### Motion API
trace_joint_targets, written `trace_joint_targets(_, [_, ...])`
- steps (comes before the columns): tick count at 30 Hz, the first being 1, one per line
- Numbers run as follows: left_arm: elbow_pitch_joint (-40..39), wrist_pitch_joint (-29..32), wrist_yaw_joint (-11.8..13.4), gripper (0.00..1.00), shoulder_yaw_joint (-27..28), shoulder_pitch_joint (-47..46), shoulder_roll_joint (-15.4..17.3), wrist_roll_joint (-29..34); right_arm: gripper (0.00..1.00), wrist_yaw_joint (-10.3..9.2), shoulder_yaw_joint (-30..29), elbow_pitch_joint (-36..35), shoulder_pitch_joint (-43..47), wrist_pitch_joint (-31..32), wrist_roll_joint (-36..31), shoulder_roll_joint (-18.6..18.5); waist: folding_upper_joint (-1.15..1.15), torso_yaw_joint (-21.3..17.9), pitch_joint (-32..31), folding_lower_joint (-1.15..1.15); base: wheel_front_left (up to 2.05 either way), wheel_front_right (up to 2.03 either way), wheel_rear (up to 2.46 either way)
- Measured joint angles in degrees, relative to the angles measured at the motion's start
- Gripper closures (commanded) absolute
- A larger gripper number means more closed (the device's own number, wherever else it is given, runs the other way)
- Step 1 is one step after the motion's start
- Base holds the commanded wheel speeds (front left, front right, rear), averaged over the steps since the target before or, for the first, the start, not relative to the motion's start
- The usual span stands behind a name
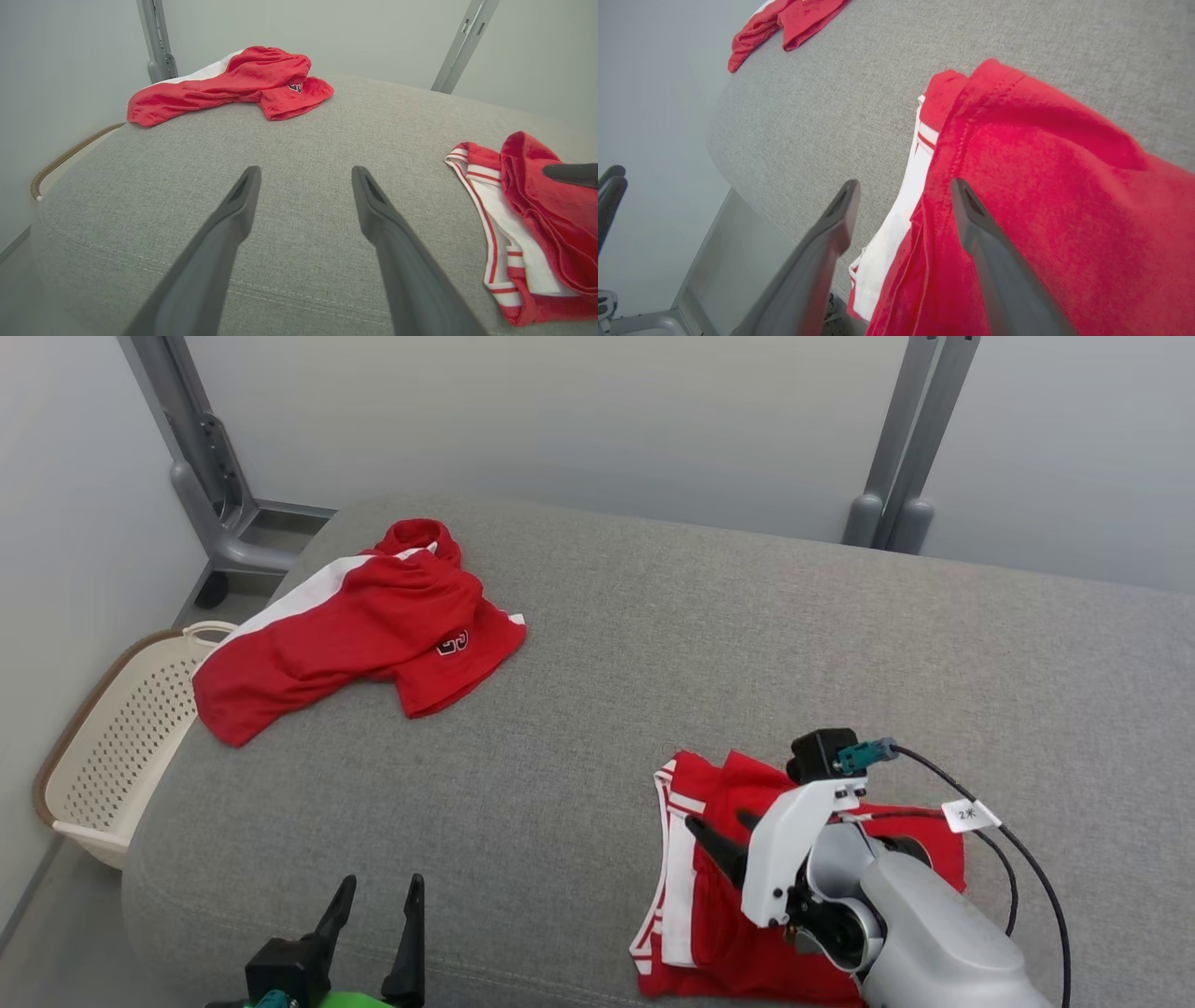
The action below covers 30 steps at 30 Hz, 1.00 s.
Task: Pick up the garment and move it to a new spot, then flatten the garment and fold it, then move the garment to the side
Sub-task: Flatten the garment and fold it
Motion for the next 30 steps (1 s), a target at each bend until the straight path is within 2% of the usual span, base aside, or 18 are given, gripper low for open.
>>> trace_joint_targets(5, [-0.05,0.00,0.00,0.00,0.37,0.16,0.00,0.09,0.00,0.00,-3.94,-0.07,-1.78,-2.70,-1.33,-0.02,0.00,-0.55,-0.56,0.00,0.00,0.00,0.00])
trace_joint_targets(11, [-0.29,0.00,0.00,0.00,1.15,0.53,0.00,0.40,0.00,0.00,-14.24,0.23,-2.56,-3.42,-11.23,-0.02,0.00,-1.69,-0.89,0.00,0.00,0.00,0.00])
trace_joint_targets(16, [-0.82,0.00,0.01,0.00,1.62,0.63,0.00,0.38,0.00,0.01,-25.07,-3.80,-0.08,-0.26,-20.08,-0.04,0.00,-2.88,-0.70,0.00,0.00,0.00,0.00])
trace_joint_targets(21, [-1.20,0.00,0.08,0.00,1.69,0.63,0.00,0.10,0.00,0.00,-33.84,-11.76,5.56,5.47,-25.33,-0.07,0.00,-4.05,-0.43,0.00,0.00,0.00,0.00])
trace_joint_targets(25, [-1.31,0.00,0.15,0.00,1.64,0.59,0.00,-0.12,0.00,0.00,-36.56,-18.35,10.16,9.78,-25.79,-0.09,0.00,-4.92,-0.18,0.00,0.00,0.00,0.00])
trace_joint_targets(30, [-1.31,0.00,0.16,0.00,1.66,0.37,0.00,-0.45,0.00,0.00,-35.02,-24.13,14.21,12.70,-23.61,-0.10,0.00,-5.80,0.24,0.00,0.00,0.00,0.00])
